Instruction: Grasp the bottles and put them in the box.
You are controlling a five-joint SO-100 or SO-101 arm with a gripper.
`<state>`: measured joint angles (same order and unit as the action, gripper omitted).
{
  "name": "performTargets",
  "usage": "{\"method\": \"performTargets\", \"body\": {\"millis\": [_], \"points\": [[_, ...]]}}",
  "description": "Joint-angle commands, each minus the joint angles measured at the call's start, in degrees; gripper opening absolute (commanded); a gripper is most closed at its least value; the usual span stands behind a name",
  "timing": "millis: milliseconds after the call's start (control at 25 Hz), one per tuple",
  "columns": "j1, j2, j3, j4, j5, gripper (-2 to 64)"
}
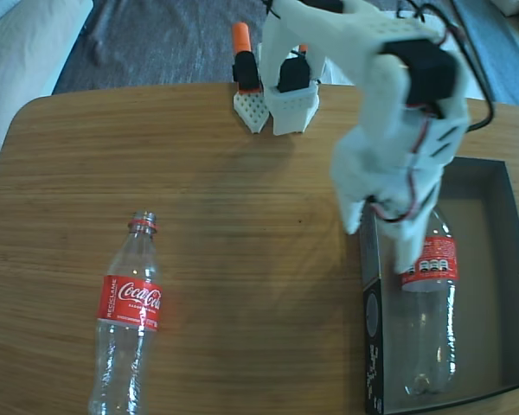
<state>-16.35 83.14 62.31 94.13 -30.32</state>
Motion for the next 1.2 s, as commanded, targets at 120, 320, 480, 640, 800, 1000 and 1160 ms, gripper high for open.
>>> {"method": "performTargets", "body": {"millis": [120, 320, 480, 640, 800, 1000, 1160], "points": [[10.63, 7.03, 6.42, 1.32, 4.13, 21.6], [19.60, 11.60, 14.59, 0.44, 3.69, 15.3], [27.60, 16.79, 20.74, -2.37, 2.29, 15.9], [36.56, 20.21, 25.84, -4.83, -4.13, 15.9], [45.09, 21.01, 28.21, -5.27, -17.40, 16.0], [52.12, 20.30, 28.48, -8.44, -38.50, 17.2], [53.88, 20.13, 28.56, -15.64, -52.65, 27.8]]}}
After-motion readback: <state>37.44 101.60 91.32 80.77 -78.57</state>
